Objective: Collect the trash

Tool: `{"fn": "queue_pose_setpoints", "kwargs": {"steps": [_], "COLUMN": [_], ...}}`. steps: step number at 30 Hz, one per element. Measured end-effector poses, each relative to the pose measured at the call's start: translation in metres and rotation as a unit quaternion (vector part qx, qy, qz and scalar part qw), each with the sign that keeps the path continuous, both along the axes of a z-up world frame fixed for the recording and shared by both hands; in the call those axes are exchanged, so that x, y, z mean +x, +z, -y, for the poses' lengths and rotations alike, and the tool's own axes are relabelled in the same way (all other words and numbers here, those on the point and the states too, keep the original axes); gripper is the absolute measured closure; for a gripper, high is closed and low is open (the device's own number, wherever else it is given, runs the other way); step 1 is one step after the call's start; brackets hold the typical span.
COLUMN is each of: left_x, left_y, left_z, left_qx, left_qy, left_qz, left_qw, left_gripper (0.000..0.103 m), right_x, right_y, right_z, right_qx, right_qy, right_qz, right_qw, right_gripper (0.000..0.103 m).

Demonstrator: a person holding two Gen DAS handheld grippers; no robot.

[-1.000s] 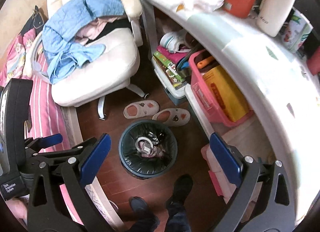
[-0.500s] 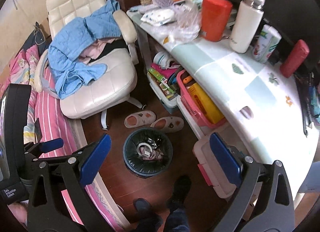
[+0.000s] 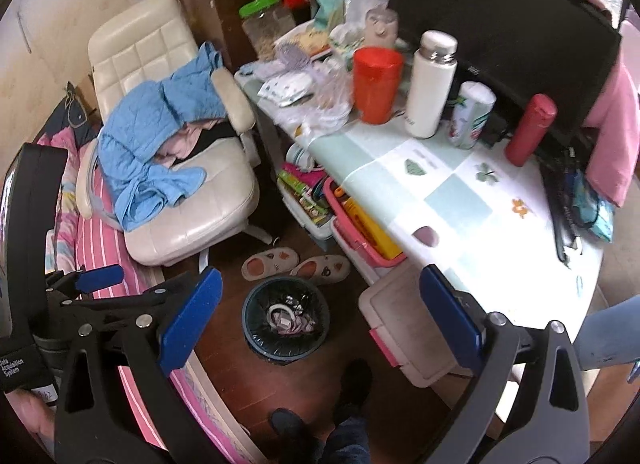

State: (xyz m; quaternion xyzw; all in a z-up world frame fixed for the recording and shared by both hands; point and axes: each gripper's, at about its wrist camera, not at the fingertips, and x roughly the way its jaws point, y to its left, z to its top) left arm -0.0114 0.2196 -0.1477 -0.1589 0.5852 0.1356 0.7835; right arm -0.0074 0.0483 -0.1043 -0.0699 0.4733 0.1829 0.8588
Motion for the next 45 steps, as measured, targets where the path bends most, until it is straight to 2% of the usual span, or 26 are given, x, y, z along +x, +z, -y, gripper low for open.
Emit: {"fn": "queue_pose_setpoints", "kwargs": {"steps": [11, 20, 27, 32, 34, 45], "left_x": [0.019, 0.032, 0.038, 0.042, 0.044, 0.052], "left_y": [0.026, 0.036, 0.04, 0.04, 0.042, 0.047], "left_z": [0.045, 0.077, 0.101, 0.117, 0.125, 0.164], "left_qx": [0.008, 0.019, 0.046, 0.045, 0.045, 0.04], "left_qy": [-0.045, -0.074, -0.091, -0.103, -0.11, -0.141], "left_qz": [0.018, 0.028, 0.03, 0.033, 0.035, 0.042], "left_qw": [0.9988, 0.9967, 0.9944, 0.9931, 0.9923, 0.9883], "left_gripper": [0.012, 0.012, 0.012, 0.01, 0.004, 0.005], "right_x": [0.0, -0.003, -0.004, -0.005, -0.005, -0.009], "right_y": [0.027, 0.031, 0.033, 0.033, 0.033, 0.037], "right_z": [0.056, 0.091, 0.115, 0.134, 0.14, 0.182], "right_qx": [0.006, 0.01, 0.012, 0.016, 0.016, 0.02], "right_qy": [-0.054, -0.091, -0.112, -0.126, -0.132, -0.164], "right_qz": [0.026, 0.028, 0.03, 0.031, 0.032, 0.036], "right_qw": [0.998, 0.995, 0.993, 0.991, 0.991, 0.986], "right_gripper": [0.005, 0.005, 0.005, 0.005, 0.005, 0.005]}}
